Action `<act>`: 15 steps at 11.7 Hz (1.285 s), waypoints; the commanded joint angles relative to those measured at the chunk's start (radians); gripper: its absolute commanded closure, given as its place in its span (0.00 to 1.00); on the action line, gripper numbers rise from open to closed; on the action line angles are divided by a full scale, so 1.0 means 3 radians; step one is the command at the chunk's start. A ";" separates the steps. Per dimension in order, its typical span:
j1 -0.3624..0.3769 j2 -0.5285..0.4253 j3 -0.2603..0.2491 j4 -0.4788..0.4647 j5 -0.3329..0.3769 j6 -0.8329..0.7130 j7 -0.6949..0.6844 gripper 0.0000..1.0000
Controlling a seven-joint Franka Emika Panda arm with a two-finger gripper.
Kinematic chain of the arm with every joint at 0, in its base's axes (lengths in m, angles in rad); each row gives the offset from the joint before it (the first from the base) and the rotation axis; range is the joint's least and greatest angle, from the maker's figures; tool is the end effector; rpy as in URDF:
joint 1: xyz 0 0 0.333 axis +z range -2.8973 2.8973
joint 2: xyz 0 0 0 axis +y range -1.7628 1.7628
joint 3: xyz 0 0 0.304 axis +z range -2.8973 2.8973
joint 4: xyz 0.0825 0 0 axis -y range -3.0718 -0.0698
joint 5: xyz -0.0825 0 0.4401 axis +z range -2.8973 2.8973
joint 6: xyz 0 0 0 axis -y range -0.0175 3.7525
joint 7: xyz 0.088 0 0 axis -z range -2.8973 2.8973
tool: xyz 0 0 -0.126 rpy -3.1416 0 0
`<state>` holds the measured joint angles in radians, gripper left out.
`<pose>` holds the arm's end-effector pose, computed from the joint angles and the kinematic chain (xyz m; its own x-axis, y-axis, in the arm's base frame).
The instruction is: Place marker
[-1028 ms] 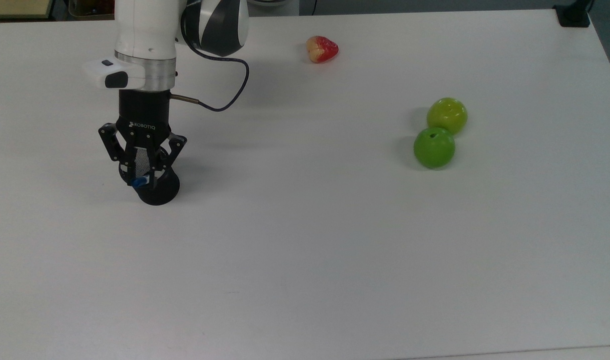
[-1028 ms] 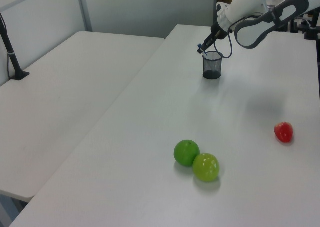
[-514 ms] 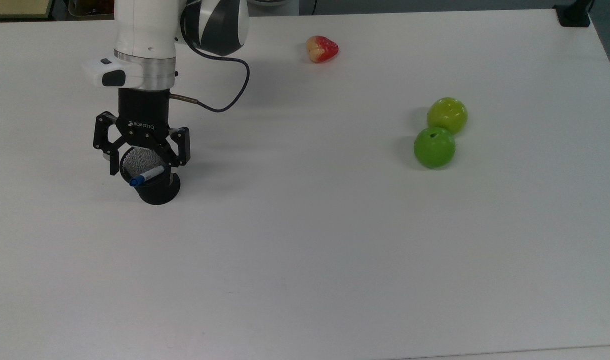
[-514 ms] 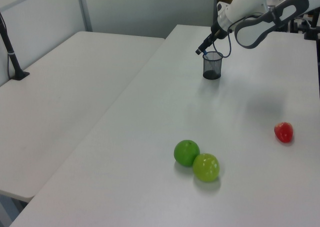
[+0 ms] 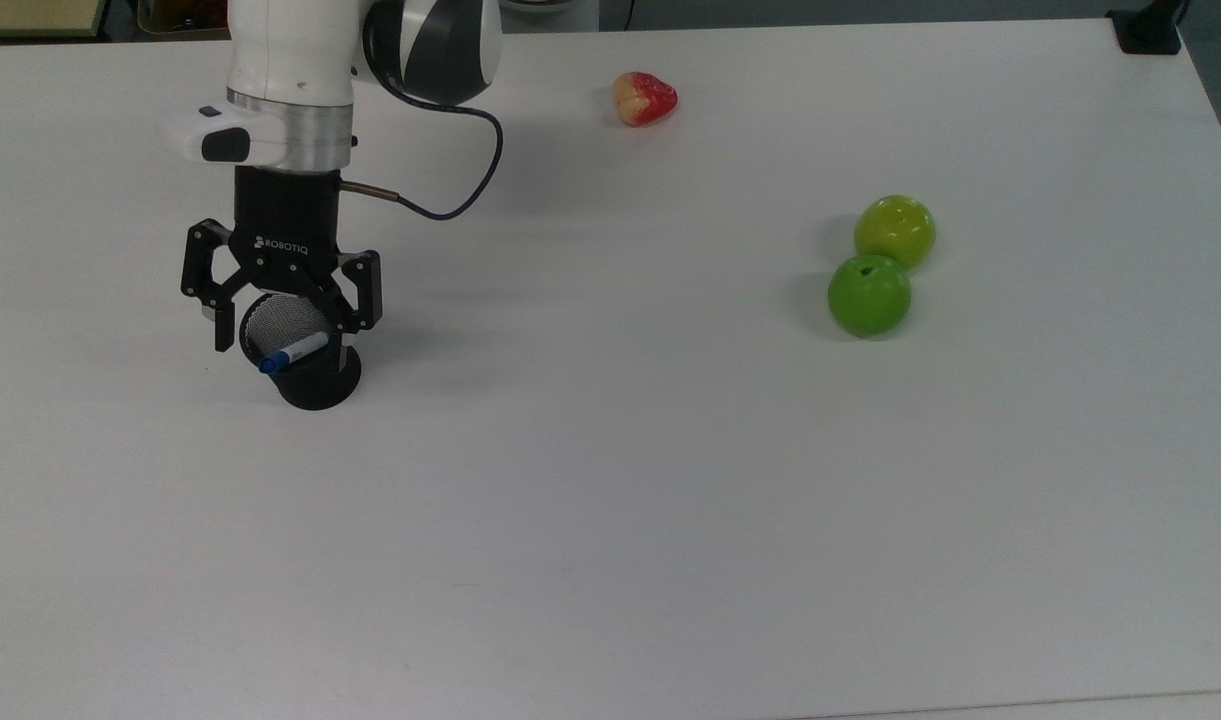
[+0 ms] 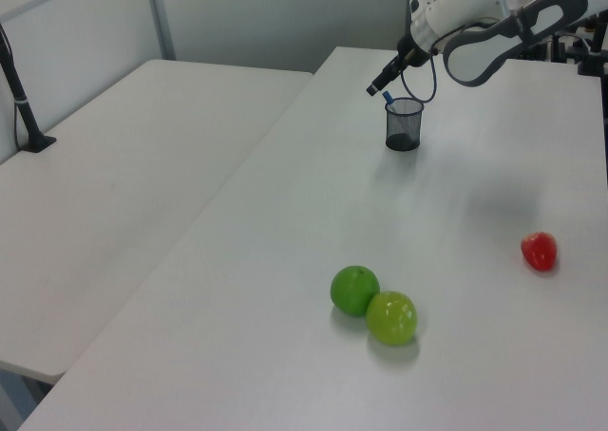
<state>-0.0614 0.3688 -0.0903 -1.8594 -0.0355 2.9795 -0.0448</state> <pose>0.7282 -0.1038 0.3521 0.7349 -0.0049 0.6782 -0.0906 -0.9917 0.0911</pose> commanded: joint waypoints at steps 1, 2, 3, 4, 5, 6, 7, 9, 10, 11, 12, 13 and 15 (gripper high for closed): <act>0.0117 -0.0079 -0.0006 0.0240 0.0031 -0.0382 0.0052 0.00; 0.0133 -0.0079 -0.0001 0.0373 0.0026 -0.0613 0.0052 0.00; 0.0158 -0.0079 0.0004 0.0480 0.0011 -0.0833 0.0052 0.00; 0.0209 -0.0079 0.0010 0.0598 -0.0004 -0.1104 0.0052 0.00; 0.0296 -0.0099 0.0010 0.0670 -0.0025 -0.1319 0.0052 0.00; 0.0383 -0.0165 0.0010 0.0691 -0.0030 -0.1544 0.0052 0.00; 0.0459 -0.0242 0.0010 0.0696 -0.0025 -0.1804 0.0062 0.00; 0.0638 -0.0400 0.0005 0.0696 -0.0030 -0.2275 0.0164 0.00; 0.0690 -0.0457 -0.0001 0.0696 -0.0030 -0.2434 0.0226 0.00; 0.0731 -0.0523 -0.0001 0.0716 -0.0040 -0.2613 0.0257 0.00; 0.0751 -0.0579 0.0004 0.0747 -0.0050 -0.2832 0.0257 0.00; 0.0792 -0.0661 0.0010 0.0803 -0.0050 -0.3169 0.0257 0.00; 0.0803 -0.0839 0.0010 0.0829 -0.0045 -0.3675 0.0206 0.00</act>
<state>0.1661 0.1930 -0.0804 -1.6116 -0.0389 2.0551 0.0108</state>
